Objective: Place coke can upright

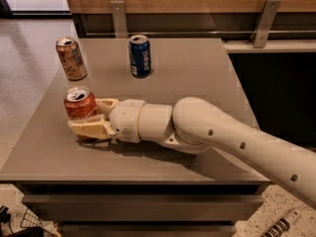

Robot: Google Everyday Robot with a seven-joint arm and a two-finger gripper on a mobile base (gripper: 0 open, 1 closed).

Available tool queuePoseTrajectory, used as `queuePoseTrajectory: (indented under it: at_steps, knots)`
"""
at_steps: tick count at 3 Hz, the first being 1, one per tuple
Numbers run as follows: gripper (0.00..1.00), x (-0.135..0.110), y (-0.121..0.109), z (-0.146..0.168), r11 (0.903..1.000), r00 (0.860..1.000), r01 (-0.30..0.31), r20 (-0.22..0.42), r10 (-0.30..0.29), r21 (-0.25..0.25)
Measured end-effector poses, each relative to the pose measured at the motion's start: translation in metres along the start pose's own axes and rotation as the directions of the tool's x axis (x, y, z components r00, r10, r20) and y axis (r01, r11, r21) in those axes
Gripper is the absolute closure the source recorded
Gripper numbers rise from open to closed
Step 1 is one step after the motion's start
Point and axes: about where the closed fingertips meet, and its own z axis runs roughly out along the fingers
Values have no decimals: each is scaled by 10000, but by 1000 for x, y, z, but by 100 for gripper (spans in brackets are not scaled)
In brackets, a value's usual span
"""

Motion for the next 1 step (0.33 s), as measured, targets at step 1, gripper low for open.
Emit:
queuePoseTrajectory:
  at_steps: [1]
  knots:
    - [7, 0, 0, 0, 10000, 10000, 0, 0, 0, -1]
